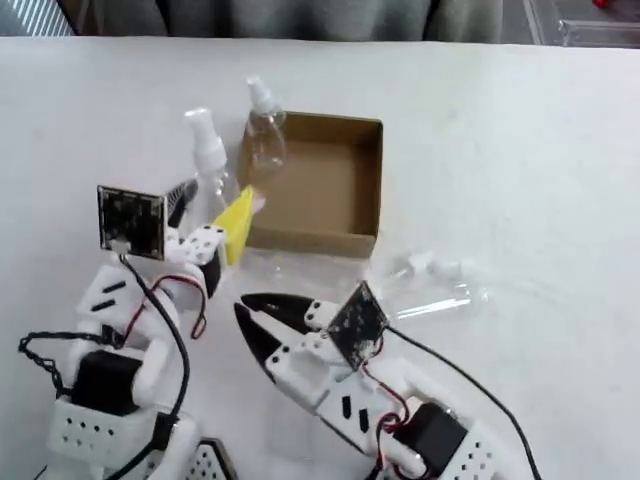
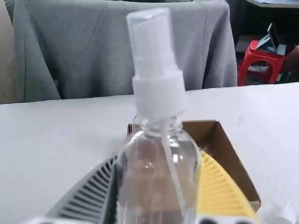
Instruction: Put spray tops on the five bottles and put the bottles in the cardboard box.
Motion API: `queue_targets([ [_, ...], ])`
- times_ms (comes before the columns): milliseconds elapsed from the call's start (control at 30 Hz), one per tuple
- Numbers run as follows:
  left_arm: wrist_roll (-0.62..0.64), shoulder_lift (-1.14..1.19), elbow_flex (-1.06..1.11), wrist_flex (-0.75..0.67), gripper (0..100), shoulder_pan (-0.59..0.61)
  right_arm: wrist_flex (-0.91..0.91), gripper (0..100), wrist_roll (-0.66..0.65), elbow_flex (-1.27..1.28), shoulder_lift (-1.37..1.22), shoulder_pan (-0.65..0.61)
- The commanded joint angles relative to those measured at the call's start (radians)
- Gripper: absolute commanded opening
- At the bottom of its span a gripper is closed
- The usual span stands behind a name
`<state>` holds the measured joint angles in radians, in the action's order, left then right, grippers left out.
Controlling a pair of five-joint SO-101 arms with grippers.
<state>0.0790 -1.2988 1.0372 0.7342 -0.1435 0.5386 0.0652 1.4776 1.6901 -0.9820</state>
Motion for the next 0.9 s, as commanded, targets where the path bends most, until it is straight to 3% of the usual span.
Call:
queue_targets([
  [0, 0.012, -0.065, -0.075, 0.063, 4, -0.067, -0.111, 1.5, -0.006, 0.077, 0.061, -0.012],
  [133, 0.012, -0.136, -0.080, 0.123, 4, -0.150, -0.232, 1.5, -0.006, 0.180, 0.076, -0.051],
  [433, 0.008, -0.159, -0.068, 0.140, 4, -0.157, -0.325, 1.5, -0.006, 0.213, 0.073, -0.068],
  [867, 0.006, -0.314, -0.035, 0.187, 4, -0.157, -0.323, 1.5, -0.006, 0.213, 0.068, 0.061],
])
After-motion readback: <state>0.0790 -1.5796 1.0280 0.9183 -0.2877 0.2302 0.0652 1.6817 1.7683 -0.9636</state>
